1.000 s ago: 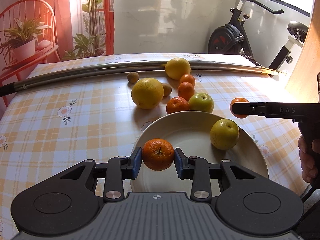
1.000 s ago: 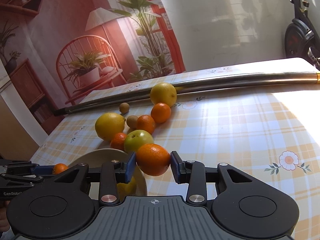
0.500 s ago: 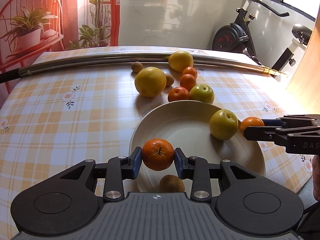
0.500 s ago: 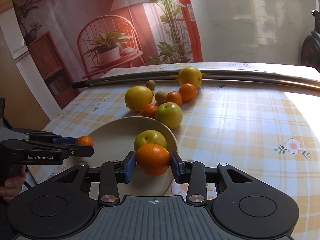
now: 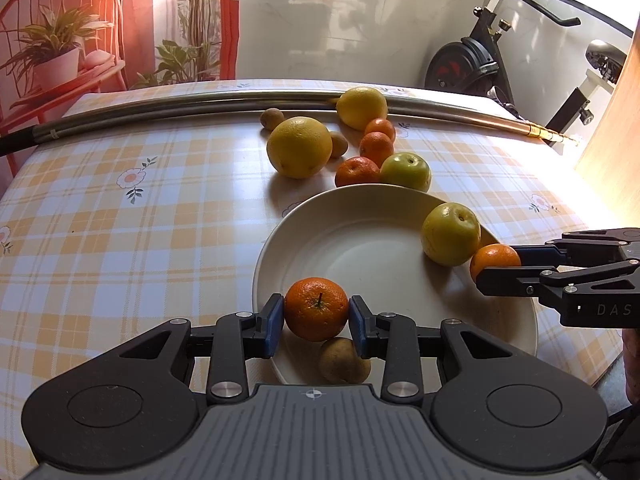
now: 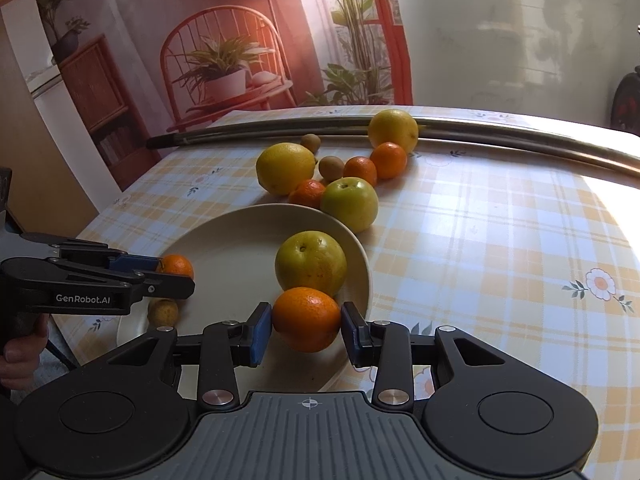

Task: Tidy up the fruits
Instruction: 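Lower tangerine into plate and open left tool while right tool places orange there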

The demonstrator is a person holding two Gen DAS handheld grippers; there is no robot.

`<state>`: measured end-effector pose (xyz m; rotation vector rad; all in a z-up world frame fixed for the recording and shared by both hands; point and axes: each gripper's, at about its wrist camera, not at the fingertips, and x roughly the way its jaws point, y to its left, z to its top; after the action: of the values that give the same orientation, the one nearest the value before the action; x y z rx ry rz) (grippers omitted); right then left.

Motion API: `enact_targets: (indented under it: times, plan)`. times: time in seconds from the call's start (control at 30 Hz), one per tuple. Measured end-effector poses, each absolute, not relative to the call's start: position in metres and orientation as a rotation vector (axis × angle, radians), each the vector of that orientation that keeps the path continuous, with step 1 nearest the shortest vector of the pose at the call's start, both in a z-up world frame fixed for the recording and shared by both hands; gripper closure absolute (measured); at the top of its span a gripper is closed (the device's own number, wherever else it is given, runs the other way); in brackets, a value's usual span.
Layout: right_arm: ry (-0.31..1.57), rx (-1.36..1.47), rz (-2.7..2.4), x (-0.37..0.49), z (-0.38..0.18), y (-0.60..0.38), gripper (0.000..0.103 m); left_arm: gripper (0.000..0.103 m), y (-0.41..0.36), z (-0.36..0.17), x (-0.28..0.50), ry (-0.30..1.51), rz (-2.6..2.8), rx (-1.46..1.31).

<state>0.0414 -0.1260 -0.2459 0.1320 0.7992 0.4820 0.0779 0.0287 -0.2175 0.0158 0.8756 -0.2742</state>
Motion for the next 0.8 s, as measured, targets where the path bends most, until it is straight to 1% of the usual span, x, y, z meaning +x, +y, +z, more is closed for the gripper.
enact_targets:
  times: [0.57,0.6,0.73,0.8]
  plan:
    - [0.799,0.126,0.481,0.0408,-0.2488,-0.1248,0.069,0.065,0.0288,-0.2194,0.0773,0.874,-0.278,-0.002]
    - [0.799,0.126,0.481,0.0408,-0.2487,-0.1247,0.069,0.065,0.0292,-0.2193,0.0772,0.874,-0.278,-0.004]
    - [0.783,0.142,0.483,0.0406,-0.2485,-0.1265,0.065,0.053,0.0292,-0.2182,0.0764,0.867,-0.290,-0.017]
    - [0.774,0.150,0.481,0.0403,-0.2480,-0.1284,0.063,0.051,0.0283,-0.2172,0.0755,0.860,-0.292,-0.015]
